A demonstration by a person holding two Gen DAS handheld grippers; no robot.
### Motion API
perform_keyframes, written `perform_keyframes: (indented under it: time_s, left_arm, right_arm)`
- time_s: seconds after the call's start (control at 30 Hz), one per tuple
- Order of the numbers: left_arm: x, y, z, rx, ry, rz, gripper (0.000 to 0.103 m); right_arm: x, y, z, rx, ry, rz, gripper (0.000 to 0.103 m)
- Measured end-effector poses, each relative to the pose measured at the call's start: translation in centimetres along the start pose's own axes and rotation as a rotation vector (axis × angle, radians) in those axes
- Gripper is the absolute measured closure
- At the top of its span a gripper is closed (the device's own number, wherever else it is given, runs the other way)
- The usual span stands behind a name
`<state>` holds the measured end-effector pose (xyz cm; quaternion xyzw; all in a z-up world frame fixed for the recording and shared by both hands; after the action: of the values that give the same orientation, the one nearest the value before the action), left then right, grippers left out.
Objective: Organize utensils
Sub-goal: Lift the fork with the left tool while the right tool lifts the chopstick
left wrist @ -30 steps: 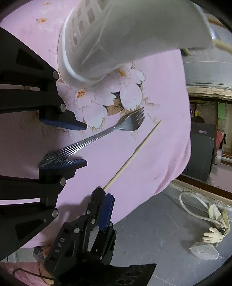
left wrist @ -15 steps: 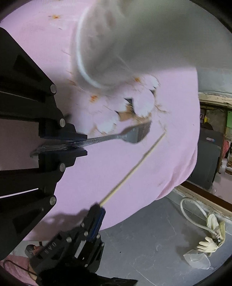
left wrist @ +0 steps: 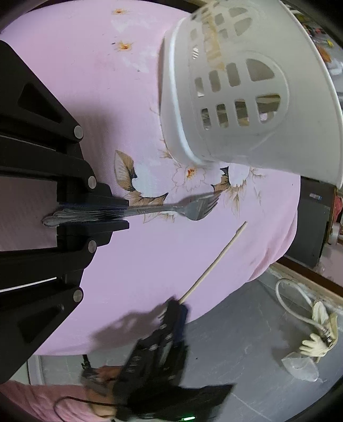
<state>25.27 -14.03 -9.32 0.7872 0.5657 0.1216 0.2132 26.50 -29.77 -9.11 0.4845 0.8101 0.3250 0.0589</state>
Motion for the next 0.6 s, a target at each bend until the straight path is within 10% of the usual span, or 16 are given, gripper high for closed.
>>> perform_keyframes:
  time_s: [0.23, 0.53, 0.6]
  left_arm:
    - [0.5, 2.1, 0.5, -0.053, 0.026, 0.009, 0.079]
    - [0.5, 4.8, 2.4, -0.041, 0.037, -0.016, 0.079]
    - [0.5, 5.0, 2.4, -0.042, 0.031, -0.021, 0.089]
  right_arm:
    - [-2.0, 4.4, 4.0, 0.047, 0.055, 0.043, 0.081]
    - [-3.6, 7.0, 7.1, 0.080, 0.065, 0.115, 0.083]
    - [-3.1, 6.7, 7.1, 0.078, 0.056, 0.107, 0.097]
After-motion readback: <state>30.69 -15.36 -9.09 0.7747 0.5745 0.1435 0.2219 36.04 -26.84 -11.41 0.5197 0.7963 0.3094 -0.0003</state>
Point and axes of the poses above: each gripper's, at about its wrist camera, not at the fingertips, and z roughly the way its jaws point, x to its left, y to its top, the point moved 9 cm from there along z, roughly the way its jaws point, and after that the axes turned 14 degrees about y, right-handed, at the moved point
